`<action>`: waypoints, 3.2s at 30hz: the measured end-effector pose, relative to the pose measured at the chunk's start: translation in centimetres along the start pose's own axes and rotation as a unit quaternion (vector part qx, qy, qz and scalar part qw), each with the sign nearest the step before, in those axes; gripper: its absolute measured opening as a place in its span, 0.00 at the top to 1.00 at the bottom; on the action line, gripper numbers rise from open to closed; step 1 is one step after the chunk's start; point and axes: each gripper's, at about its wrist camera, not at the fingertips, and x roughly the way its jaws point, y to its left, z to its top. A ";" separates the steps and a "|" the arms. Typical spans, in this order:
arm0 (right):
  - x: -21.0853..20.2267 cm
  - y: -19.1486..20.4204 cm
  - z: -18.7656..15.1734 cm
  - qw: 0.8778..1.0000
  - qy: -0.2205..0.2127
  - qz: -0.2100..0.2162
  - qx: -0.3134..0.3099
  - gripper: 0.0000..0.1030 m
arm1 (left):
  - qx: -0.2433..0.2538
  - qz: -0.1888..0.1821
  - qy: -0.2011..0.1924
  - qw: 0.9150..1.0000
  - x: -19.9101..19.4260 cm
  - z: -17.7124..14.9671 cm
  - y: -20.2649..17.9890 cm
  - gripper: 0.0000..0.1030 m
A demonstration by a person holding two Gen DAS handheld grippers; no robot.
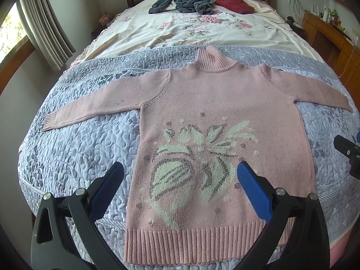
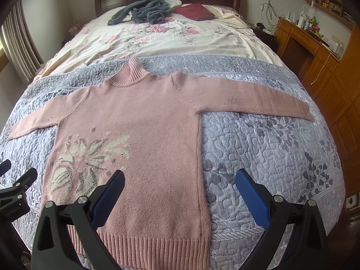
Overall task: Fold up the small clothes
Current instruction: 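Move the right gripper to the sweater sleeve cuff and grasp it, then fold the gripped sleeve across the sweater body with the right gripper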
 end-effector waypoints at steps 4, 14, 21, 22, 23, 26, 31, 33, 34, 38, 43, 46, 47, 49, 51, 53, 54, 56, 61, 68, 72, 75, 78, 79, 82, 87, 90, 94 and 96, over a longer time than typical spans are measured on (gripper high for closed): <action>1.7 -1.9 0.0 0.998 0.028 0.061 0.014 0.04 | -0.003 -0.030 -0.017 0.999 1.2 0.0 -0.4 0.03; 10.0 -20.7 7.7 0.991 0.074 -0.052 0.102 0.04 | -0.009 -0.055 0.000 0.998 6.3 6.3 -5.6 0.03; 18.3 -38.0 10.8 0.958 0.133 -0.082 0.240 0.04 | -0.022 -0.062 0.003 0.998 10.7 12.1 -10.4 0.03; 19.1 -39.6 10.8 0.955 0.137 -0.080 0.252 0.04 | -0.026 -0.065 0.004 0.998 11.2 12.8 -11.0 0.03; 19.8 -40.9 10.9 0.951 0.140 -0.087 0.261 0.04 | -0.029 -0.067 0.004 0.997 11.7 13.3 -11.5 0.03; 21.8 -43.6 10.9 0.946 0.147 -0.089 0.275 0.04 | -0.030 -0.067 0.003 0.997 13.0 14.7 -12.9 0.03; 24.3 -46.0 10.7 0.939 0.150 -0.060 0.305 0.10 | -0.017 -0.058 0.003 0.998 14.4 15.3 -14.5 0.03; 24.8 -46.4 10.6 0.937 0.144 -0.049 0.313 0.13 | -0.012 -0.052 0.005 0.999 14.8 15.1 -14.5 0.03; 24.8 -46.6 10.7 0.938 0.137 -0.048 0.315 0.19 | -0.012 -0.050 0.007 0.999 15.0 15.1 -14.4 0.03; 25.2 -47.5 11.3 0.940 0.117 -0.028 0.319 0.52 | -0.014 -0.041 0.011 0.999 15.6 14.7 -13.5 0.03; 24.3 -46.8 12.5 0.944 0.095 0.008 0.315 0.94 | -0.014 -0.036 0.012 0.999 15.7 14.4 -12.3 0.03; 22.7 -45.6 12.8 0.950 0.080 0.013 0.303 0.94 | -0.017 -0.035 0.013 0.999 15.7 14.2 -11.3 0.03; 21.8 -44.9 12.7 0.953 0.071 0.016 0.293 0.94 | -0.019 -0.035 0.014 0.999 15.7 14.2 -10.9 0.03; 20.6 -42.8 12.9 0.958 0.057 0.030 0.280 0.94 | -0.022 -0.033 0.016 0.999 15.7 14.0 -10.1 0.03; 19.6 -40.8 13.8 0.962 0.044 0.056 0.265 0.95 | -0.028 -0.034 0.018 0.999 15.7 13.8 -9.1 0.03; 18.7 -38.0 14.5 0.967 0.034 0.074 0.240 0.95 | -0.034 -0.035 0.023 0.999 15.8 13.7 -8.2 0.03; 18.1 -36.3 15.0 0.970 0.030 0.086 0.225 0.95 | -0.037 -0.034 0.025 0.998 15.8 13.6 -7.6 0.03; 17.5 -32.9 15.9 0.974 0.024 0.111 0.198 0.95 | -0.040 -0.033 0.026 0.998 15.7 13.3 -6.7 0.03; 16.8 -23.6 17.7 0.978 0.020 0.165 0.125 0.95 | -0.044 -0.033 0.027 0.998 15.3 12.6 -4.7 0.03; 17.8 -11.3 17.7 0.975 0.039 0.214 0.054 0.95 | -0.057 -0.039 0.030 0.997 15.0 11.8 -2.0 0.03; 19.1 -6.0 16.7 0.971 0.054 0.230 0.031 0.95 | -0.063 -0.042 0.033 0.997 15.2 11.4 -0.7 0.03; 20.5 -3.2 15.8 0.971 0.068 0.229 0.018 0.95 | -0.071 -0.045 0.036 0.996 15.4 11.3 0.3 0.03; 22.3 -1.2 14.7 0.972 0.085 0.221 0.009 0.95 | -0.077 -0.049 0.040 0.995 15.6 11.2 0.8 0.03; 22.9 -0.7 14.2 0.971 0.092 0.221 0.007 0.95 | -0.077 -0.051 0.041 0.995 15.6 11.3 0.9 0.03; 24.6 0.1 12.7 0.971 0.110 0.212 -0.004 0.93 | -0.075 -0.056 0.041 0.995 15.7 11.4 0.8 0.03; 24.9 0.1 10.4 0.963 0.134 0.234 -0.027 0.80 | -0.065 -0.073 0.050 0.994 16.2 12.0 -0.7 0.03; 22.4 -2.1 9.3 0.958 0.122 0.259 -0.023 0.74 | -0.055 -0.086 0.055 0.993 16.7 12.4 -2.5 0.03; 19.1 -7.1 8.3 0.967 0.087 0.240 -0.006 0.72 | -0.039 -0.119 0.070 0.990 17.8 13.0 -6.6 0.03; 18.1 -9.9 7.7 0.971 0.079 0.227 0.010 0.70 | -0.034 -0.145 0.080 0.986 18.4 13.5 -9.1 0.03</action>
